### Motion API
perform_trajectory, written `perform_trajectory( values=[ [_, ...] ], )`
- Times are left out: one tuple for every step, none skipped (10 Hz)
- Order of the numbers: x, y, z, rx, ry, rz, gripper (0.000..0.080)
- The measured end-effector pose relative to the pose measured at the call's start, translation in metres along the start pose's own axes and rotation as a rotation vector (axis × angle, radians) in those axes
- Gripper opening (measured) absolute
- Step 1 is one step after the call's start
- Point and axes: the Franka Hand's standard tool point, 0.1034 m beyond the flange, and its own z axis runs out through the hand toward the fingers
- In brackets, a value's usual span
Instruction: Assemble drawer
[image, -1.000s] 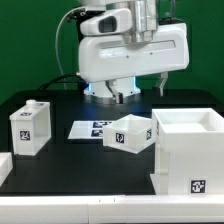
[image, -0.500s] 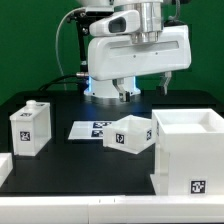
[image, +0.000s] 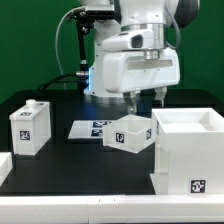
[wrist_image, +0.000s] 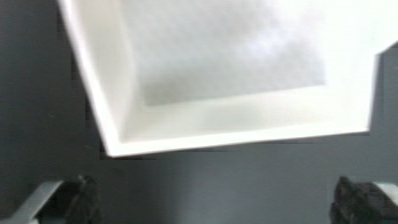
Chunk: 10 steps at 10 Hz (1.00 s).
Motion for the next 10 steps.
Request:
perform_trajectory(
  values=[
    [-0.002,0.002,0.000,-0.001,-0.002,0.005,0.0649],
    [-0.002,0.002,0.000,0.000,-0.002,0.004,0.0649],
    [-0.002,0.002,0.001,0.000,-0.003,0.004,0.0649],
    [-0.003,0.001,0.001,0.004,-0.007,0.004,0.0649],
    [-0.014,-0.004,0.006,0.039,-0.043,0.006,0.0649],
    [-0.021,-0.010,0.013,0.062,-0.069,0.007,0.0649],
    [-0.029,-0.013,0.022,0.054,-0.073,0.008,0.0649],
    [-0.034,-0.016,0.029,0.043,-0.071,0.008,0.0649],
    [-0.032,-0.015,0.027,0.048,-0.073,0.008,0.0649],
    [-0.032,-0.015,0.027,0.047,-0.071,0.008,0.0649]
  ],
)
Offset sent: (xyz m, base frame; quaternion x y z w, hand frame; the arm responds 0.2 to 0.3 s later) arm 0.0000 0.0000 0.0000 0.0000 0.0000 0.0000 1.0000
